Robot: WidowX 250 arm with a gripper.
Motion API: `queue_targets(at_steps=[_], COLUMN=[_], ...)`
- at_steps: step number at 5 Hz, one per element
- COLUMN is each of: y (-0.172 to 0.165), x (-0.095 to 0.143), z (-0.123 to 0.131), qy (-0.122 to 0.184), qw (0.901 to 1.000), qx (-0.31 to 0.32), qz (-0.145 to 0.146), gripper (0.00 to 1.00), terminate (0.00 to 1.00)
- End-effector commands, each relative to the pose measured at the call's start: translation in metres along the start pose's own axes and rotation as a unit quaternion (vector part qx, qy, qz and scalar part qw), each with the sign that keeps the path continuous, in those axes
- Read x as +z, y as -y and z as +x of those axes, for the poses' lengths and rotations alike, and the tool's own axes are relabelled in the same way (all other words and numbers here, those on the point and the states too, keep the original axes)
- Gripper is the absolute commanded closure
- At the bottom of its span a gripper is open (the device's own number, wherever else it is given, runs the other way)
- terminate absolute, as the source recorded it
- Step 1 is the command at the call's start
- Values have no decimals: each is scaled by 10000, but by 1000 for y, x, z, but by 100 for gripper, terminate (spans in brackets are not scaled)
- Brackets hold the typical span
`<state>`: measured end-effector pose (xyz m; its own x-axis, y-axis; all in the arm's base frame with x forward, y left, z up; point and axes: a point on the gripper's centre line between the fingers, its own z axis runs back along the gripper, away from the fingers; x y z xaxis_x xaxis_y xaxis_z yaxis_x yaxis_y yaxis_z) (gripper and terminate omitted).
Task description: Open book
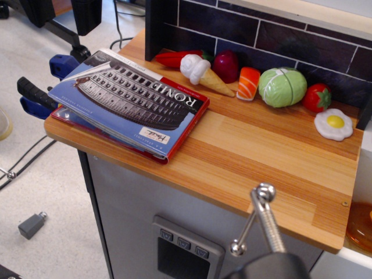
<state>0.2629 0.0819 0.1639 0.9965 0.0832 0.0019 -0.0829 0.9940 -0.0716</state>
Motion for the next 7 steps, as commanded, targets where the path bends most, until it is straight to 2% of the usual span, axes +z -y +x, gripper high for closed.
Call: queue_targets(at_steps=[1, 2, 3, 4, 5, 6, 7], y=[0, -19, -37, -49, -52, -49, -44], x=[0, -3, -15, -41, -70, -89, -98], z=[0, 27, 45, 39, 34, 32, 35], qy=[0, 45, 140, 246, 343, 315, 353], qw=[10000, 9997, 9995, 9995, 9992, 9993, 9991], qx=[0, -141, -188, -162, -74, -31, -64], qz=[0, -184, -224, -123, -173, -224, -223], gripper=[0, 0, 0, 0, 0, 0, 0], terminate=[0, 0, 0, 0, 0, 0, 0])
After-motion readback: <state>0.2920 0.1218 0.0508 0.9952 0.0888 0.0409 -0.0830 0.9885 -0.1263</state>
